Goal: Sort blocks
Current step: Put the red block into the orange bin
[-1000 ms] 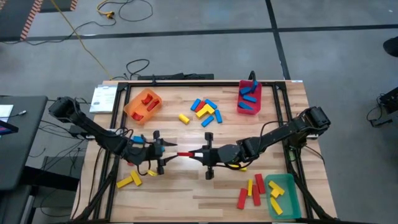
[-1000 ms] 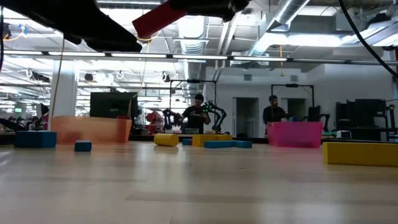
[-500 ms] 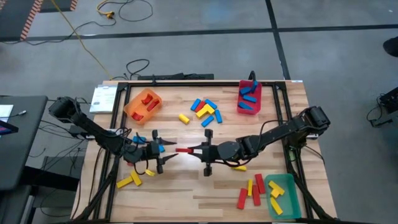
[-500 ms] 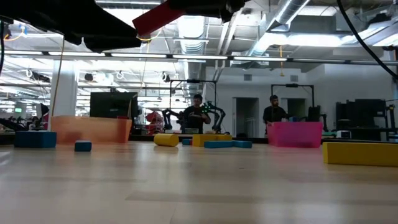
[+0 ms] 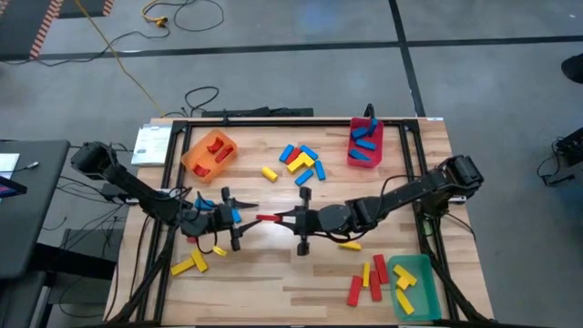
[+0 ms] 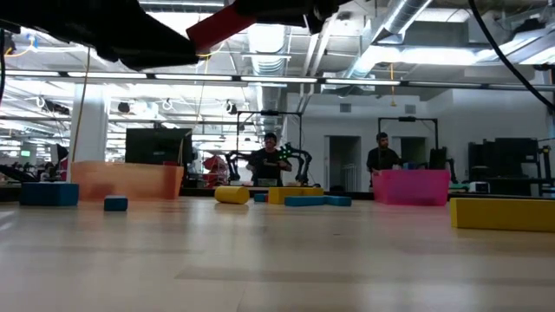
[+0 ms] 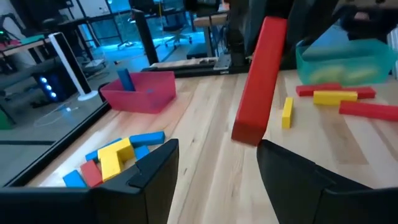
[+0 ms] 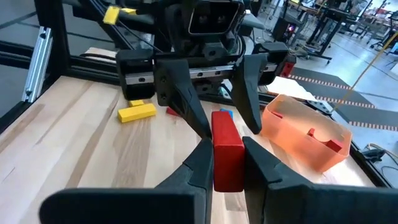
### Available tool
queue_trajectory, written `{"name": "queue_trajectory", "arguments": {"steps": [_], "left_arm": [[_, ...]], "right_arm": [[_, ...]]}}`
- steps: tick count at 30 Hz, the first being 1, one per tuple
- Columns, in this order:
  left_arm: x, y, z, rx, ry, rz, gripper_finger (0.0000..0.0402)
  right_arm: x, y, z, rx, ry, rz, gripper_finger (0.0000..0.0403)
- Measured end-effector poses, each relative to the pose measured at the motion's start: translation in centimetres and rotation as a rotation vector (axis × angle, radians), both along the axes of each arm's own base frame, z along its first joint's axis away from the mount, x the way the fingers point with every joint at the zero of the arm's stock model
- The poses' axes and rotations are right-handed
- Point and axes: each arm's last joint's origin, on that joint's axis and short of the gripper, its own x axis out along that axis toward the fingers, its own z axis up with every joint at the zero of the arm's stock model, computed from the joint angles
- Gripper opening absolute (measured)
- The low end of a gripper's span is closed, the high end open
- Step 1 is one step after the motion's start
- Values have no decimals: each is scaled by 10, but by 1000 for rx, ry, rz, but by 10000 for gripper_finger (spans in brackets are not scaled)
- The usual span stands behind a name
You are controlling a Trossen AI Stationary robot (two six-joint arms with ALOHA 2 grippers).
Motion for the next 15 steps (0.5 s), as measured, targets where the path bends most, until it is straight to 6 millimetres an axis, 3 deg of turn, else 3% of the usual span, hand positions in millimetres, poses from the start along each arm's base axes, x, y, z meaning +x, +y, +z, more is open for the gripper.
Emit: {"name": "queue_trajectory", "arguments": {"steps": [8, 15], "left_arm": [[8, 3, -1, -27, -24, -44, 206], [10, 1, -2, -12, -35, -75, 148]], "right_arm": [[3, -5, 0, 34, -14, 45, 65], [3, -5, 0, 34, -11, 48, 65]]}}
